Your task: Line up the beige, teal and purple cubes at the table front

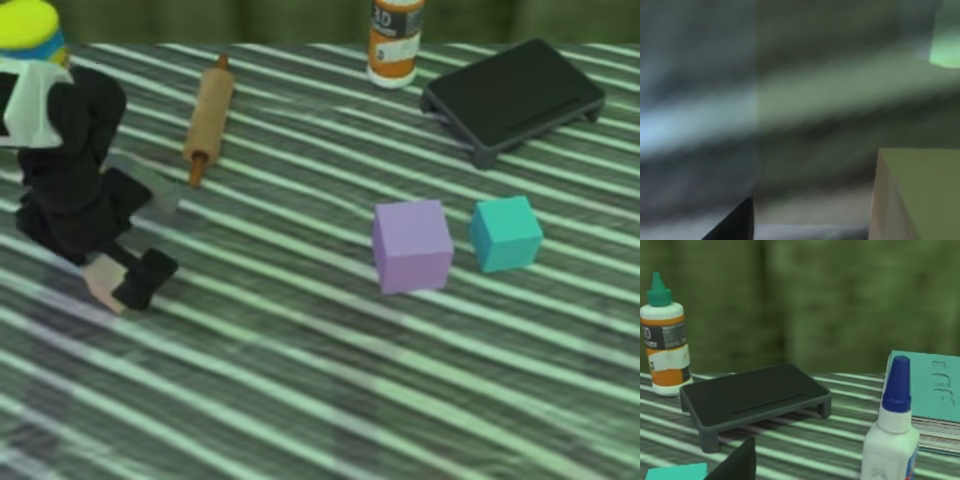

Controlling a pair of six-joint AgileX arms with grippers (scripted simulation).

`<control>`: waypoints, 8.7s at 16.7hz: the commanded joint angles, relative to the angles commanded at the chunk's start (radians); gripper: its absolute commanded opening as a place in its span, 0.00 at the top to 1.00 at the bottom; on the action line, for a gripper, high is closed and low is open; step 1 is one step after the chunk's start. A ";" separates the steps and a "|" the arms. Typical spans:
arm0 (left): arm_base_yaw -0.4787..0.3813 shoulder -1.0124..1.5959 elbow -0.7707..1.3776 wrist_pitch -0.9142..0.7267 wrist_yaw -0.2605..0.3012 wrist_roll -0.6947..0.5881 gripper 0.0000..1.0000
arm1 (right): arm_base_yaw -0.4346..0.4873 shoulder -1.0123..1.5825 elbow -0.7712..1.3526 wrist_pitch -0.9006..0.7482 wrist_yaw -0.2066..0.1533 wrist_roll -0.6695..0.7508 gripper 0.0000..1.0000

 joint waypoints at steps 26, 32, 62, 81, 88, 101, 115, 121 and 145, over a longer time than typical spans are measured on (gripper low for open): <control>0.000 0.018 -0.019 0.031 0.000 0.000 1.00 | 0.000 0.000 0.000 0.000 0.000 0.000 0.00; 0.006 -0.061 0.057 -0.099 0.015 -0.007 1.00 | 0.000 0.000 0.000 0.000 0.000 0.000 0.00; -0.776 0.237 0.762 -0.540 -0.022 -1.392 1.00 | 0.000 0.000 0.000 0.000 0.000 0.000 0.00; -0.835 0.285 0.594 -0.302 -0.028 -1.482 1.00 | 0.000 0.000 0.000 0.000 0.000 0.000 0.00; -0.835 0.285 0.594 -0.302 -0.028 -1.482 0.62 | 0.000 0.000 0.000 0.000 0.000 0.000 0.00; -0.835 0.285 0.594 -0.302 -0.028 -1.482 0.00 | 0.000 0.000 0.000 0.000 0.000 0.000 0.00; -0.821 0.241 0.798 -0.549 -0.029 -1.488 0.00 | 0.000 0.000 0.000 0.000 0.000 0.000 0.00; -0.811 0.215 0.767 -0.528 -0.030 -1.482 0.00 | 0.007 0.029 0.029 -0.020 -0.001 0.003 0.00; 0.112 -1.897 -1.154 0.639 -0.014 -0.641 0.00 | 0.294 2.085 1.766 -1.160 0.004 0.141 0.00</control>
